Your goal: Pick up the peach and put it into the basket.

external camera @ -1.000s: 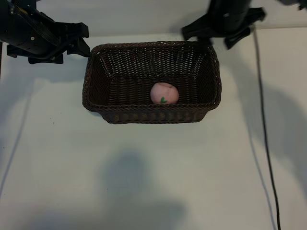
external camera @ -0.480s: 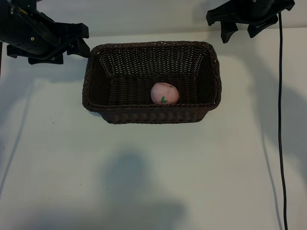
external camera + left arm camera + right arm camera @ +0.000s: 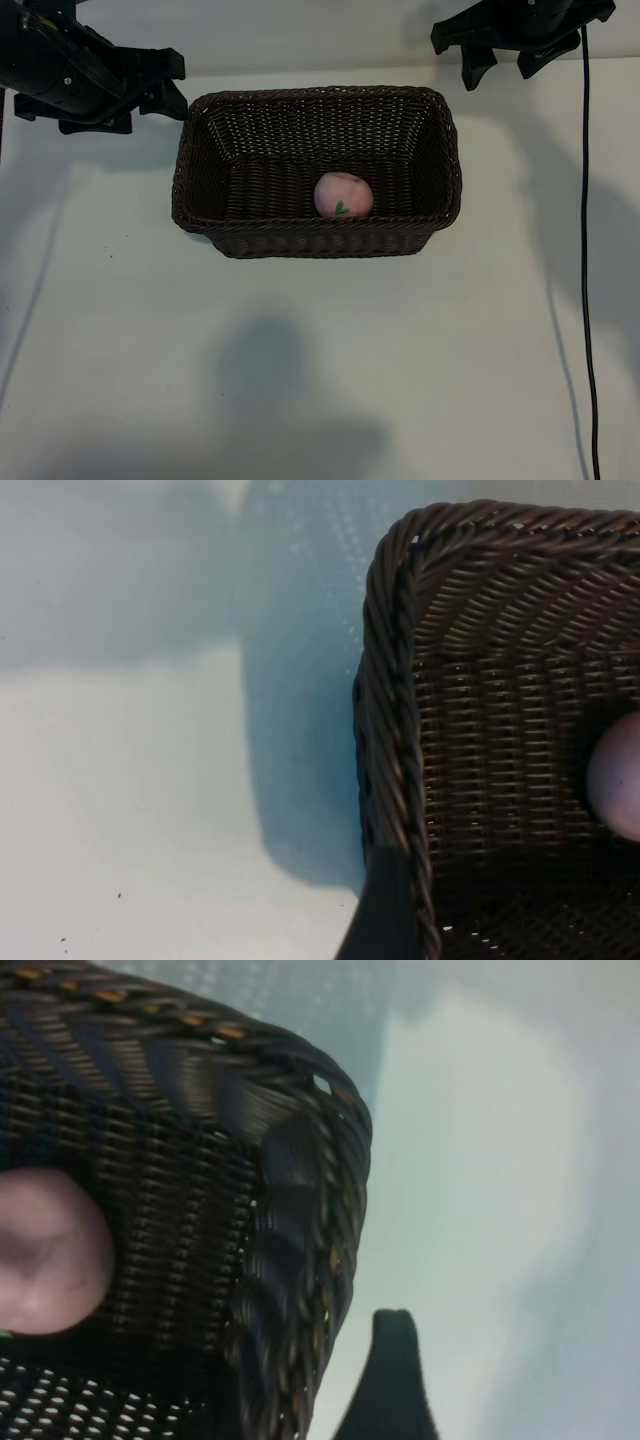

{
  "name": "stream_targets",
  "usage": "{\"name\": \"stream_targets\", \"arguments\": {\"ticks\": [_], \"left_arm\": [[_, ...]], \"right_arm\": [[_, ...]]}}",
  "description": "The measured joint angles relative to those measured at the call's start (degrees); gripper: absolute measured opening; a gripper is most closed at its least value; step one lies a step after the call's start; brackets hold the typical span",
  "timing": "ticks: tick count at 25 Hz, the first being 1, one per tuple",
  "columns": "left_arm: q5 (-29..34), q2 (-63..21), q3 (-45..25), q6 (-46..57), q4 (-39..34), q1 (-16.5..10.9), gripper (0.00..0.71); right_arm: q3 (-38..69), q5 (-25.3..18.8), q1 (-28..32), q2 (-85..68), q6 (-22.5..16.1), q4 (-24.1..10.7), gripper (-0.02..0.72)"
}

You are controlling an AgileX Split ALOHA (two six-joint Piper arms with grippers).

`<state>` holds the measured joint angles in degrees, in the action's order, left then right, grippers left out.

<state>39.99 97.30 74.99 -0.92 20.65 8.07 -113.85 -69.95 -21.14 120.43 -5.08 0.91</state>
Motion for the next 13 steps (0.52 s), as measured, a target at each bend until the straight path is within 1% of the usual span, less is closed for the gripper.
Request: {"name": "stream_targets", "arguments": {"ticks": [13], "left_arm": [[0.0, 0.0, 0.0, 0.0, 0.0, 0.0, 0.589]], "right_arm": [[0.0, 0.0, 0.0, 0.0, 0.0, -0.59, 0.575]]}}
